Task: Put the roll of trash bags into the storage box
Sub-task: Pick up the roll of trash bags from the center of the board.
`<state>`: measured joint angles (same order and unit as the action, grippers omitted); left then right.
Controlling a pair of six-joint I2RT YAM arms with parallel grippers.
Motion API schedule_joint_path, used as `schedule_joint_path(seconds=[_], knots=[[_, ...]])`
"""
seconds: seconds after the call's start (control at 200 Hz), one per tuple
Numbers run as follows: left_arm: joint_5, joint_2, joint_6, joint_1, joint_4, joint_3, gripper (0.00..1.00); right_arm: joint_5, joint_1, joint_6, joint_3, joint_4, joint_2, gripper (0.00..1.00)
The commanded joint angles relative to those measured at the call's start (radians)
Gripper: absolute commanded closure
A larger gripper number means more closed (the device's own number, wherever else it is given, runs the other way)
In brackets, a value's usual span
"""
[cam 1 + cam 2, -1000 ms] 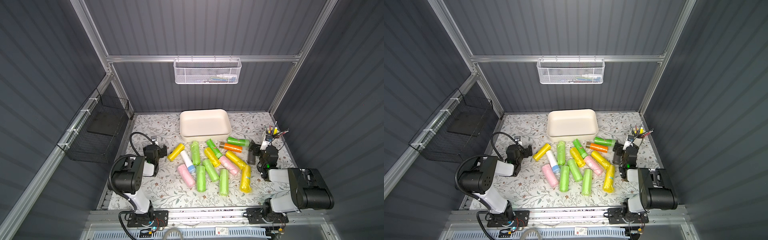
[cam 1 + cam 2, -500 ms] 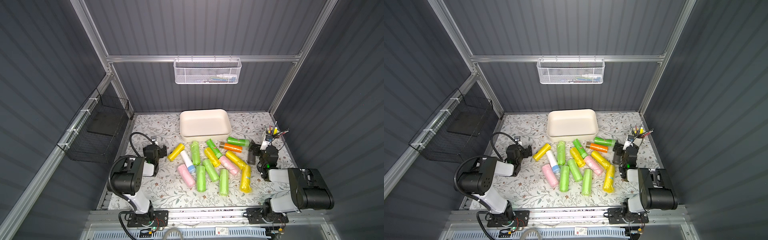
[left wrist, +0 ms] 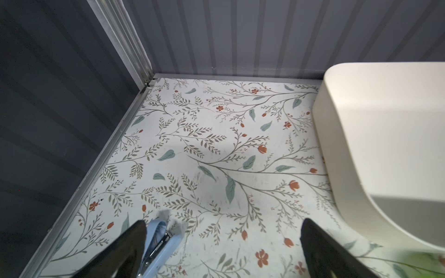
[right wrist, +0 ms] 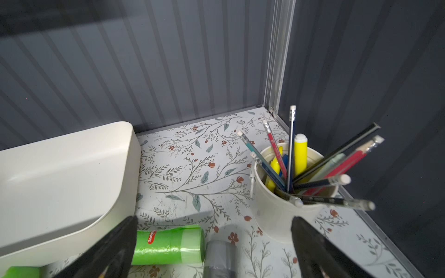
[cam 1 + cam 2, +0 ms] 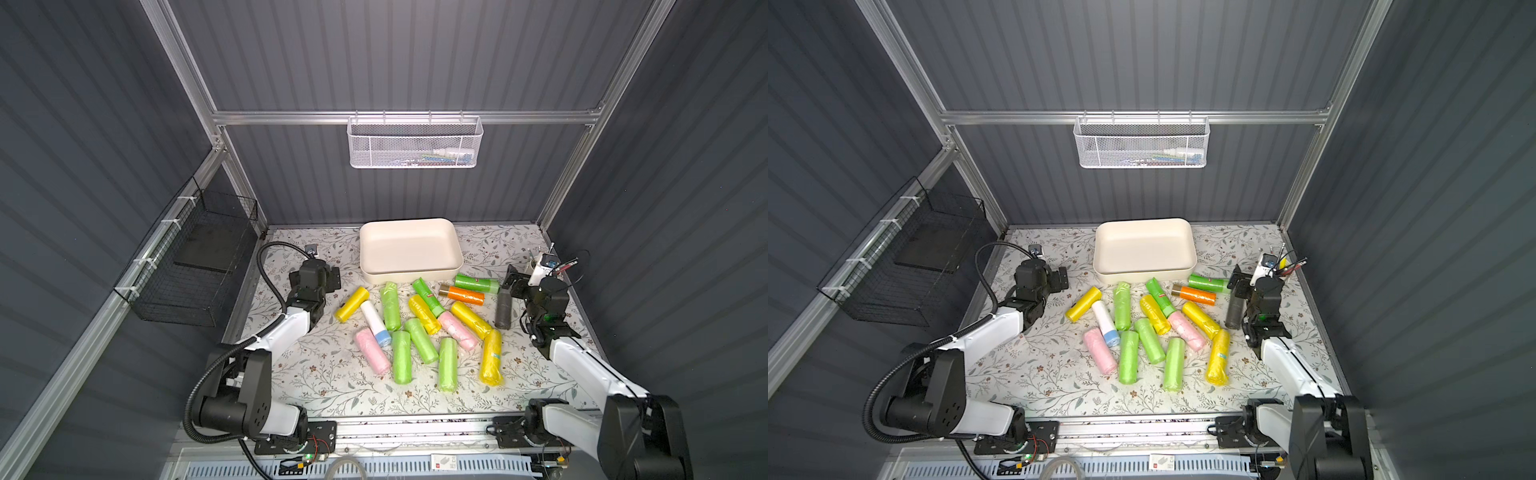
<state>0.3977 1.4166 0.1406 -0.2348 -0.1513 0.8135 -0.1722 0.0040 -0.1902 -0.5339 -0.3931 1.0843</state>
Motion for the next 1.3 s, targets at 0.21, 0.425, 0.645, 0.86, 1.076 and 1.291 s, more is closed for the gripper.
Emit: schedule_joint_path(seconds=[0.21,0.425,0.645,0.86,1.076,1.291], knots=[[-0.211,0.014,0.145,-0.023,0.522,0.091,0.0,0.172,0.008,-0.242,-0.207,0.471,-0.086,0.01],[-0.246,-0.061,0.164,-0.06,0.578,0.063,0.0,0.252,0.008,-0.247,-0.288,0.547,-0.066,0.01],[-0.381,-0.036,0.119,-0.081,0.671,0.117,0.0,0.283,0.008,-0.263,-0.321,0.57,-0.054,0.01],[-0.335,0.058,0.085,-0.096,0.727,0.185,0.01,0.296,0.008,-0.255,-0.33,0.602,-0.091,0.01],[-0.339,0.125,0.057,-0.106,0.737,0.225,0.05,0.26,0.007,-0.215,-0.337,0.66,-0.126,0.01],[-0.319,0.182,0.044,-0.11,0.715,0.243,0.07,0.253,0.007,-0.209,-0.341,0.677,-0.156,0.01]])
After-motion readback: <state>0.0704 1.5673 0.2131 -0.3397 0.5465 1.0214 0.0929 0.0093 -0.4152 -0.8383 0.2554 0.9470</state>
